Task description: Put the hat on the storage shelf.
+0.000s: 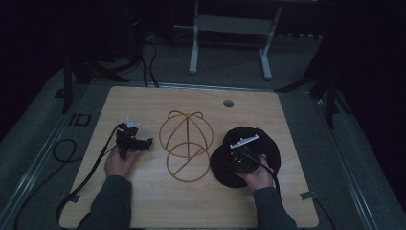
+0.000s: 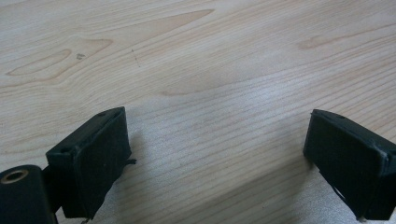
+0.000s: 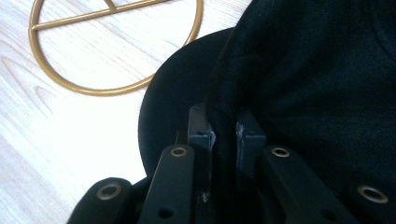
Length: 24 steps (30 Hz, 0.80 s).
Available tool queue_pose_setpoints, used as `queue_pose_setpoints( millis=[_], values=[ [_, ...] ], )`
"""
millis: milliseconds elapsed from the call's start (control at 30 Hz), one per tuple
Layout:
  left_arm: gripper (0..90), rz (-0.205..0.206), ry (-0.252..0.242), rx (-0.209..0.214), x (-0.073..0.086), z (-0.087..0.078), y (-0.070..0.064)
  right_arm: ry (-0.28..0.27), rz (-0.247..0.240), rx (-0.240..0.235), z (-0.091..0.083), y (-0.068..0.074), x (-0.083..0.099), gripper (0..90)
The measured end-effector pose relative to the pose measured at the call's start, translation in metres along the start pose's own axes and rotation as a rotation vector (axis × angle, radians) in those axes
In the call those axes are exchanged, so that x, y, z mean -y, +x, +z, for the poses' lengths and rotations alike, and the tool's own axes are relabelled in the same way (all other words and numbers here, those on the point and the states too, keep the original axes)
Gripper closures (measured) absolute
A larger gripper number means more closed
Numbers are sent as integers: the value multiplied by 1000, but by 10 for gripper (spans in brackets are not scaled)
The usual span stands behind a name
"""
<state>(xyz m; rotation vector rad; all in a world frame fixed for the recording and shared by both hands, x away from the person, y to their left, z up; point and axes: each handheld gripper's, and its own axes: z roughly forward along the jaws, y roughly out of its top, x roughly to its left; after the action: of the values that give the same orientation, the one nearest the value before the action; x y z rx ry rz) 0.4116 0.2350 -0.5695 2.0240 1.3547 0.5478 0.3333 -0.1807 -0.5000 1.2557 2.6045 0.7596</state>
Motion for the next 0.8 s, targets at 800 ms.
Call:
queue_pose_setpoints(
  millis=[800],
  values=[
    [67, -1, 0, 0, 0, 0, 0, 54, -115, 0, -20, 1, -8, 807]
  ],
)
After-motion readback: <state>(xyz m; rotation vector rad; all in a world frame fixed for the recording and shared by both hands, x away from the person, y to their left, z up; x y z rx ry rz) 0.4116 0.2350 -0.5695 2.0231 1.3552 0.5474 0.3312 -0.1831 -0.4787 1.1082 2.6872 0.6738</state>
